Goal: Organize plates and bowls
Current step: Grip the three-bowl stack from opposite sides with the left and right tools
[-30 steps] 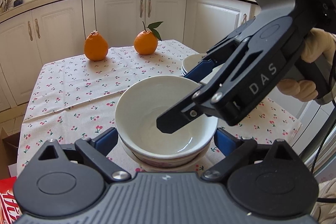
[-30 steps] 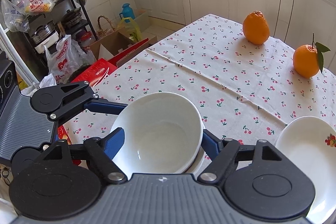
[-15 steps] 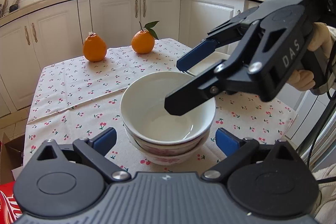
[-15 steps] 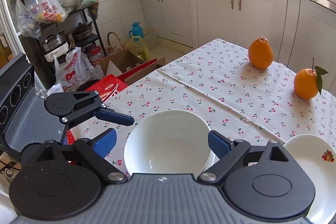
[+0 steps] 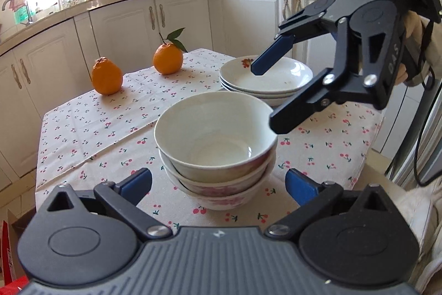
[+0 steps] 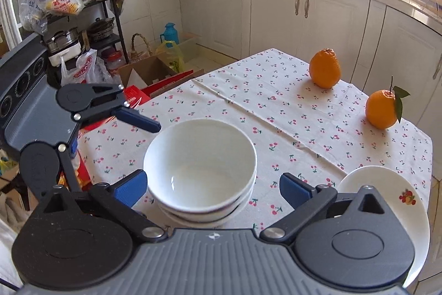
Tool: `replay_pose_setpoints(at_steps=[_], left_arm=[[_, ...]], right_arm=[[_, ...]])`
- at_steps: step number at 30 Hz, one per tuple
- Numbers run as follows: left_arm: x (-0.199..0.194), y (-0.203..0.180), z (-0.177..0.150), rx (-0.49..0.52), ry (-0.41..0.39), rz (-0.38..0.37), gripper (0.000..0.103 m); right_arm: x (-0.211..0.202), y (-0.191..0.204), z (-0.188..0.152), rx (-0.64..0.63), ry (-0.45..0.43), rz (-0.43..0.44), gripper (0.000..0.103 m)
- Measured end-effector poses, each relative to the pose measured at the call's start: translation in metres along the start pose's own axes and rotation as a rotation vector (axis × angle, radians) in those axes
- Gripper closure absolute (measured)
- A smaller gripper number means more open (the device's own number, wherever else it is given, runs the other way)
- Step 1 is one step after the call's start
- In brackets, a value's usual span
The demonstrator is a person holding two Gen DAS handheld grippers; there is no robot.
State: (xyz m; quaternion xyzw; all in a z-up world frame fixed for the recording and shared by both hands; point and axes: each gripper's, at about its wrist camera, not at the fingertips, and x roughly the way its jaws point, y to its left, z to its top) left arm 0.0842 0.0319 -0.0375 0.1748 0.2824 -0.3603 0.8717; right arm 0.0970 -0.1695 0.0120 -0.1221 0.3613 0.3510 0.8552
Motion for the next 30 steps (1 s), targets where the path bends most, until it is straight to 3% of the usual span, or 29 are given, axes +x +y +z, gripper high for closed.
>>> replay_pose_setpoints(at_steps=[10, 19, 27, 30], left_arm=[[0.026, 0.020, -0.012, 0.076, 0.075, -0.079, 0.001], [0.046, 0.035, -0.010, 0.172, 0.108, -0.221, 0.004], [0.058, 0.045, -0.004, 0.243, 0.136, -0.315, 0.009], [0.061, 0.048, -0.002, 0.245, 0.144, -0.343, 0.009]], right_arm=[[0.039, 0.019, -0.031, -0.190, 0.114, -0.073, 0.000], [0.069, 0.018, -0.030, -0.306, 0.153, -0.027, 0.001], [0.073, 0.006, -0.023, -0.315, 0.172, 0.050, 0.006], [0.074, 0.003, -0.022, -0.303, 0.181, 0.086, 0.012]])
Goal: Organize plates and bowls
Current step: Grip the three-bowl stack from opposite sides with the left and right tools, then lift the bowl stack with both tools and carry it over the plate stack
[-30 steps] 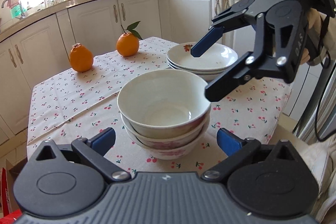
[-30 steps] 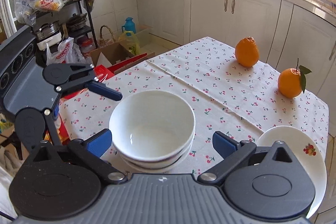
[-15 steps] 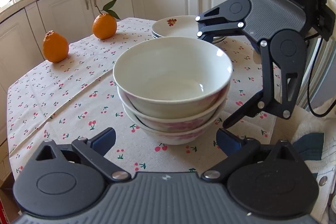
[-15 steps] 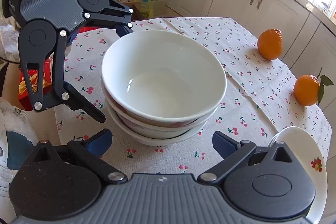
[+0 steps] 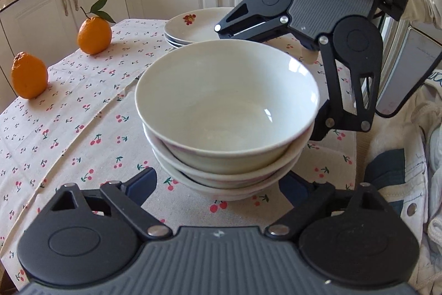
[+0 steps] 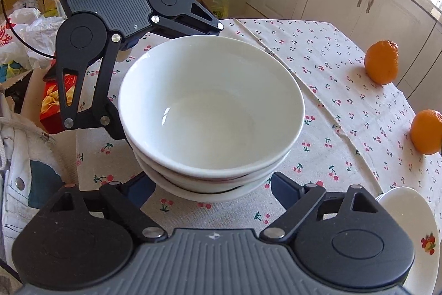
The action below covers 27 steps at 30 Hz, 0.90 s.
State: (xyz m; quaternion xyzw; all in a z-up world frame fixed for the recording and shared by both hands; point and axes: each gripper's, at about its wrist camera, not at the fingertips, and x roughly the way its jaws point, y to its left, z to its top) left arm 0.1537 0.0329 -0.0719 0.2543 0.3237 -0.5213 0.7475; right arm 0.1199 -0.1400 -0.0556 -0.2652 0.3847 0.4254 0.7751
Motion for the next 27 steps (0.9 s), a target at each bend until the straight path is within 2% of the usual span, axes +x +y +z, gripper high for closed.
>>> replay_pose_setpoints(at_steps=[8, 19, 27], left_arm=[[0.000, 0.000, 0.001, 0.027, -0.002, -0.049, 0.018], [-0.003, -0.006, 0.006, 0.033, -0.004, -0.029, 0.019], [-0.003, -0.012, 0.029, 0.046, -0.028, -0.018, 0.019]], right_arm=[[0.001, -0.003, 0.003, 0.001, 0.006, 0.049, 0.020], [0.001, -0.009, 0.004, 0.023, 0.018, 0.059, 0.020], [-0.023, -0.017, -0.001, 0.018, 0.013, 0.028, 0.020]])
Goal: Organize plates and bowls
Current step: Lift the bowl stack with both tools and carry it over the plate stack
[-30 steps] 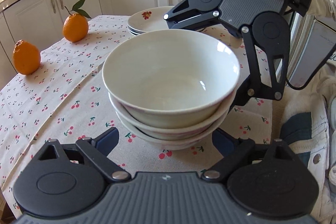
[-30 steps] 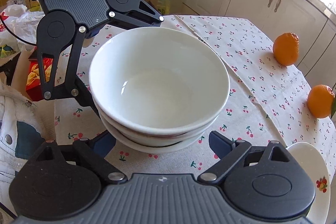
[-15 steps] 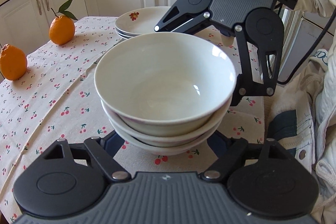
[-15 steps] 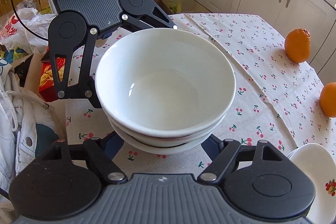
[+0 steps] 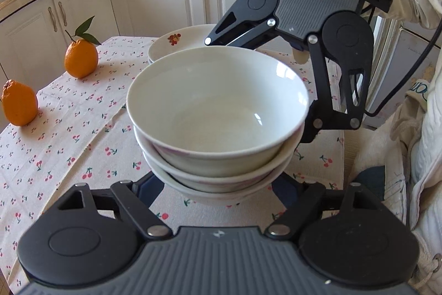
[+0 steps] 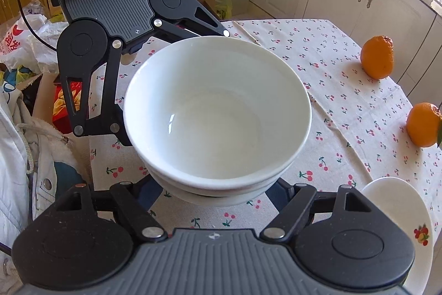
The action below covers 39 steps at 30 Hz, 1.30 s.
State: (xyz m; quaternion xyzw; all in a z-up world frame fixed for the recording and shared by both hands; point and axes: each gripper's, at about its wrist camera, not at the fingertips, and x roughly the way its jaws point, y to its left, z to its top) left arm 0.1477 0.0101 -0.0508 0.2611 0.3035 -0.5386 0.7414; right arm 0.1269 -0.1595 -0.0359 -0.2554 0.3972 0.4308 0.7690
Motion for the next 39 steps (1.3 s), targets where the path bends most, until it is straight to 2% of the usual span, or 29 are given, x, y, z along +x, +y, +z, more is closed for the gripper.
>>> replay_pose_setpoints(at_steps=[11, 22, 32, 39], left_arm=[[0.034, 0.003, 0.062, 0.037, -0.042, -0.026, 0.019], [0.094, 0.020, 0.121, 0.103, -0.070, -0.050, 0.019], [0.131, 0.029, 0.139, 0.117, -0.047, -0.067, 0.019], [0.139, 0.034, 0.139, 0.108, -0.033, -0.079, 0.019]], right_arm=[[-0.050, -0.036, -0.028, 0.009, 0.005, -0.087, 0.020], [-0.081, -0.095, -0.068, 0.052, 0.012, -0.187, 0.019], [-0.072, -0.131, -0.096, 0.110, 0.022, -0.201, 0.019], [-0.063, -0.139, -0.102, 0.130, 0.029, -0.188, 0.019]])
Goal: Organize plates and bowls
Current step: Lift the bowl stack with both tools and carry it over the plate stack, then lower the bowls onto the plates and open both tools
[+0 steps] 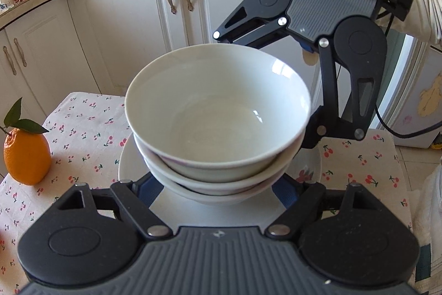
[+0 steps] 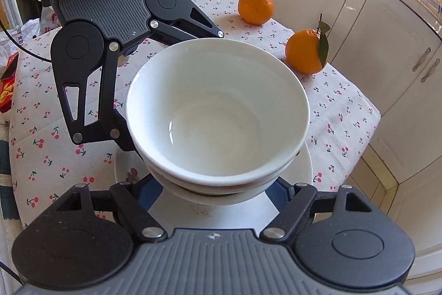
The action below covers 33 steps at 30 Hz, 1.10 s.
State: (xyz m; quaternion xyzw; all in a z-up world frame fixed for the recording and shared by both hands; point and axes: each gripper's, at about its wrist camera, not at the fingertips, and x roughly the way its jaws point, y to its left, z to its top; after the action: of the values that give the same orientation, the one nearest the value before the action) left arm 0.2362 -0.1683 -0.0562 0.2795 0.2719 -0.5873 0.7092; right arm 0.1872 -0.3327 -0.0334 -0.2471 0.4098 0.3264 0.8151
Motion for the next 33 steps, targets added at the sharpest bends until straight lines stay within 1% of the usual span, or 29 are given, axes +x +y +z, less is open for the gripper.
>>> replay_pose_setpoints(at_steps=[6, 11, 14, 16, 17, 18, 19, 20, 21, 23, 27, 30, 31, 33], left_arm=[[0.001, 0.003, -0.002, -0.015, 0.006, -0.003, 0.019], [0.001, 0.007, -0.003, -0.054, -0.002, -0.009, 0.019], [0.002, 0.006, -0.004, -0.047, -0.004, 0.001, 0.018], [0.000, 0.003, -0.003, -0.038, -0.007, 0.014, 0.017], [-0.001, 0.001, -0.002, -0.029, -0.015, 0.029, 0.015], [-0.004, -0.001, -0.002, -0.020, -0.022, 0.046, 0.008], [-0.006, -0.003, -0.001, -0.014, -0.030, 0.063, 0.003], [-0.009, -0.005, -0.001, -0.013, -0.035, 0.073, 0.002], [-0.012, -0.007, -0.001, -0.015, -0.033, 0.078, 0.002], [-0.018, -0.013, -0.002, -0.019, -0.032, 0.114, 0.002], [-0.039, -0.031, -0.003, -0.040, -0.058, 0.178, 0.001], [-0.056, -0.050, -0.007, -0.074, -0.097, 0.285, 0.001], [-0.062, -0.058, -0.010, -0.096, -0.124, 0.329, 0.001], [-0.072, -0.068, -0.012, -0.159, -0.132, 0.385, 0.001]], right_arm=[[0.005, -0.003, 0.001, 0.015, 0.005, 0.007, 0.020], [0.003, -0.006, 0.000, 0.040, -0.001, 0.003, 0.020], [0.001, -0.009, -0.001, 0.057, -0.009, 0.010, 0.019], [0.001, -0.007, -0.001, 0.055, -0.011, 0.004, 0.017], [0.001, -0.007, -0.001, 0.057, -0.014, 0.005, 0.013], [0.000, -0.006, -0.001, 0.058, -0.019, 0.004, 0.009], [-0.002, -0.005, -0.001, 0.061, -0.026, 0.001, 0.007], [-0.004, -0.003, -0.001, 0.066, -0.033, -0.005, 0.004], [-0.006, -0.002, -0.001, 0.070, -0.034, -0.011, 0.004], [-0.009, 0.001, -0.001, 0.082, -0.030, -0.034, 0.004], [-0.019, 0.012, 0.000, 0.131, -0.024, -0.091, 0.001], [-0.030, 0.026, 0.000, 0.194, -0.023, -0.154, 0.000], [-0.033, 0.031, 0.000, 0.228, -0.021, -0.174, 0.000], [-0.039, 0.040, 0.000, 0.305, -0.018, -0.211, 0.000]])
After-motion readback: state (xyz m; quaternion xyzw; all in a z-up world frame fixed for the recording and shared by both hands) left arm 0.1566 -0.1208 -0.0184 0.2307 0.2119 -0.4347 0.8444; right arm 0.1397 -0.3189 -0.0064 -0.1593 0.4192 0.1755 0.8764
